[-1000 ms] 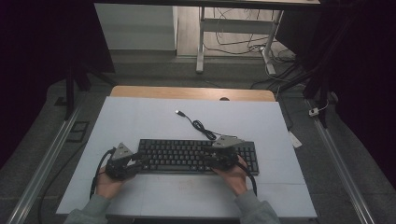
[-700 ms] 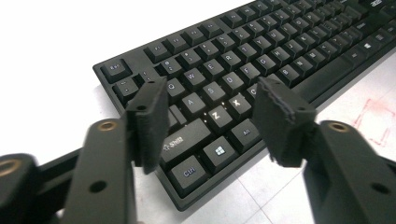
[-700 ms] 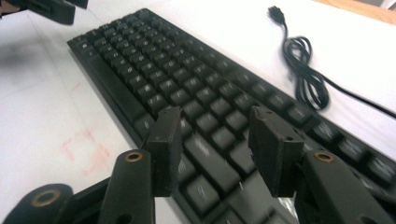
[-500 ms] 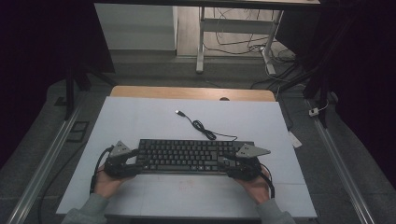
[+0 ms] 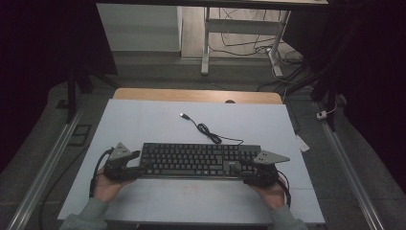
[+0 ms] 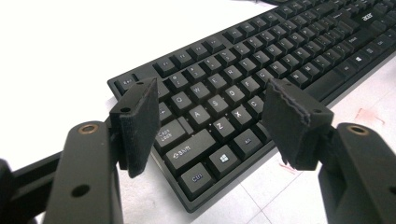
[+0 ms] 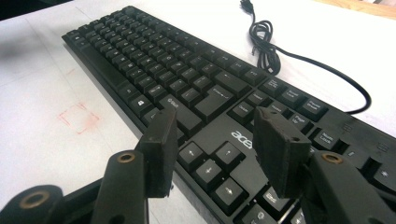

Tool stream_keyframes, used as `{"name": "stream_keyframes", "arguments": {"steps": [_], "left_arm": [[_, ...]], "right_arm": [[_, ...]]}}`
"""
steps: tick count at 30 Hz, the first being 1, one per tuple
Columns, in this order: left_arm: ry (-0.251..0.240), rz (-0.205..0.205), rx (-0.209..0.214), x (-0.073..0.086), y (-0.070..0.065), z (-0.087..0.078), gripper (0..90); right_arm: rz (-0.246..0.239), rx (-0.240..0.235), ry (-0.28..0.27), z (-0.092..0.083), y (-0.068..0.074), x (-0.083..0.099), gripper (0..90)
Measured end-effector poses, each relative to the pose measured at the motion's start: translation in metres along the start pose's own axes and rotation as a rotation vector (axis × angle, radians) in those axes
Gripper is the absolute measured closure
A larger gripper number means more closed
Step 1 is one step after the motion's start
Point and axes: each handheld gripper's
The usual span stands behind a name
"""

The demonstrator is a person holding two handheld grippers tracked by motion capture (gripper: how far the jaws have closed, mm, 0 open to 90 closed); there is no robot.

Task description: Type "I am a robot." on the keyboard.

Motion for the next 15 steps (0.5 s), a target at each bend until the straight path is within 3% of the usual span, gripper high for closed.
{"name": "stream_keyframes", "arguments": {"steps": [5, 15], "left_arm": [[-0.001, -0.007, 0.013, -0.003, -0.002, -0.002, 39.6], [0.026, 0.043, 0.077, -0.010, -0.018, 0.001, 41.8]], "right_arm": [[0.005, 0.004, -0.005, -0.001, 0.000, 0.001, 50.3], [-0.014, -0.005, 0.003, 0.005, 0.005, 0.001, 50.2]]}}
Point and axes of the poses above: each handheld gripper's, and its own axes: z roughly forward along the jaws, x roughly out of its underside, y roughly to its left, and after that the axes turned 9 degrees about -z, right-handed
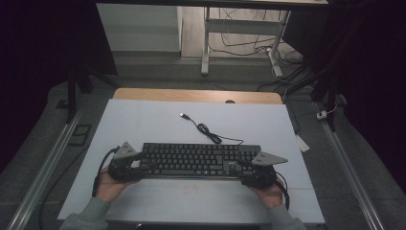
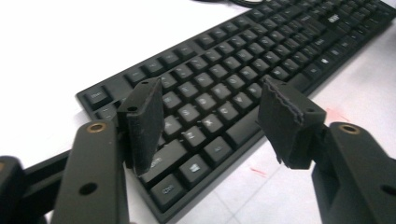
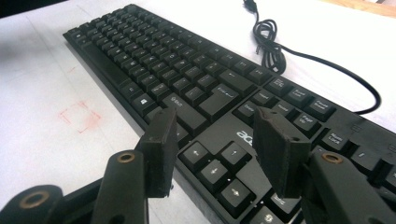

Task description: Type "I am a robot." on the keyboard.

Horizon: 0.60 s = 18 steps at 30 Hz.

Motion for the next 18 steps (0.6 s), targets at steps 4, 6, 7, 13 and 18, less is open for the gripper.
{"name": "stream_keyframes", "arguments": {"steps": [4, 6, 7, 13, 18], "left_arm": [[0.014, 0.031, 0.027, -0.002, -0.007, 0.002, 48.0], [0.021, 0.033, 0.040, -0.004, -0.008, 0.005, 51.7], [0.023, 0.031, 0.046, -0.006, -0.008, 0.006, 53.6], [0.046, 0.044, 0.085, -0.016, -0.014, 0.021, 69.4], [0.072, 0.068, 0.114, -0.020, -0.023, 0.032, 84.4]], "right_arm": [[-0.012, 0.003, 0.007, 0.001, 0.004, 0.000, 49.6], [-0.012, -0.003, 0.007, 0.001, 0.005, 0.001, 49.3], [-0.010, -0.002, 0.001, 0.002, 0.005, 0.002, 49.2], [-0.002, 0.009, 0.011, -0.002, 0.004, 0.007, 48.4], [-0.003, 0.012, 0.011, -0.006, 0.005, 0.010, 48.1]]}}
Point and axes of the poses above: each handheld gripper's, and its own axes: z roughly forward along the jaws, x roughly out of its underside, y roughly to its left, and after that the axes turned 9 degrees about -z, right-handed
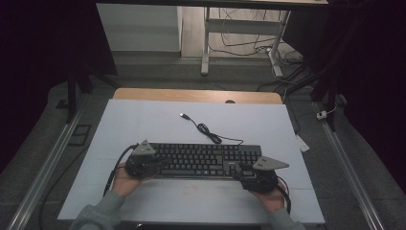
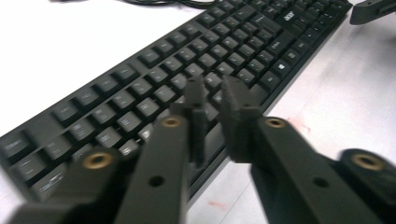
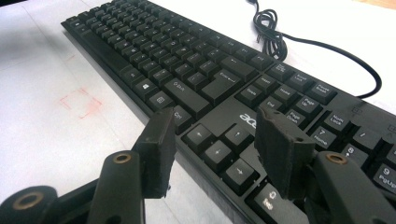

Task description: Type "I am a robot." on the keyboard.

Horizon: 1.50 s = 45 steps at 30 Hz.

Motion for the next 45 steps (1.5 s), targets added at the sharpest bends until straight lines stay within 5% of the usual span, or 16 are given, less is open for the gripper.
{"name": "stream_keyframes", "arguments": {"steps": [10, 18, 45], "left_arm": [[0.072, 0.054, -0.002, 0.004, -0.011, 0.024, 88.8], [0.103, 0.058, -0.018, 0.006, -0.010, 0.037, 88.8], [0.152, 0.087, -0.035, 0.009, -0.013, 0.053, 88.8]], "right_arm": [[-0.008, 0.008, 0.009, 0.001, -0.003, 0.000, 47.9], [-0.018, 0.003, 0.021, 0.007, -0.003, 0.000, 47.8], [-0.023, 0.018, 0.028, 0.008, -0.002, 0.001, 47.6]]}}
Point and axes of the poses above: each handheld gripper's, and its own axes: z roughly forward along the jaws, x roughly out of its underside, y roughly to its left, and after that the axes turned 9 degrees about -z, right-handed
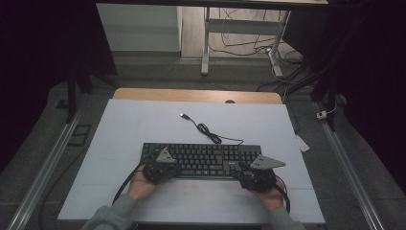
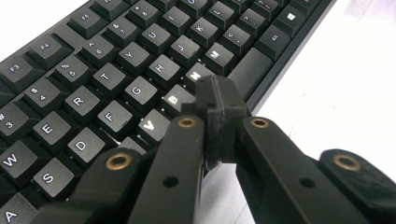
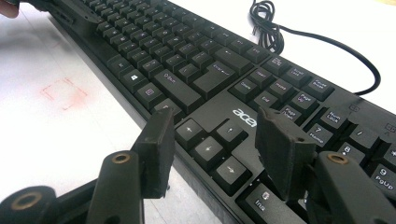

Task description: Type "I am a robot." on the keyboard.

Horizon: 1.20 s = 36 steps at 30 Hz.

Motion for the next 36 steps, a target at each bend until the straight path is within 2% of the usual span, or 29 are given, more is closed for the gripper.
{"name": "stream_keyframes", "arguments": {"steps": [6, 10, 13, 18, 21, 24, 28, 36], "left_arm": [[-0.018, 0.023, -0.012, 0.000, -0.003, -0.003, 88.9], [-0.093, -0.015, -0.002, -0.001, 0.002, -0.018, 88.9], [-0.131, -0.047, -0.001, 0.001, 0.005, -0.029, 88.4], [-0.177, -0.102, -0.021, 0.004, 0.010, -0.044, 65.0], [-0.167, -0.122, -0.033, 0.005, 0.013, -0.048, 51.5], [-0.161, -0.134, -0.044, 0.009, 0.017, -0.052, 45.5], [-0.160, -0.158, -0.051, 0.013, 0.022, -0.056, 41.4], [-0.158, -0.163, -0.059, 0.015, 0.027, -0.058, 39.0]], "right_arm": [[-0.002, -0.001, 0.003, 0.000, 0.000, 0.000, 47.5], [-0.002, 0.002, -0.002, 0.000, 0.000, 0.000, 47.4], [-0.001, 0.003, 0.003, -0.001, -0.001, 0.001, 47.4], [-0.007, -0.001, 0.000, -0.001, 0.000, 0.001, 47.3], [-0.011, -0.003, 0.004, -0.001, 0.000, 0.001, 47.2], [-0.013, -0.004, 0.001, 0.000, 0.001, 0.001, 47.2], [-0.018, -0.002, 0.003, -0.001, 0.001, 0.001, 46.9], [-0.024, 0.000, 0.007, 0.000, 0.001, 0.001, 46.8]]}}
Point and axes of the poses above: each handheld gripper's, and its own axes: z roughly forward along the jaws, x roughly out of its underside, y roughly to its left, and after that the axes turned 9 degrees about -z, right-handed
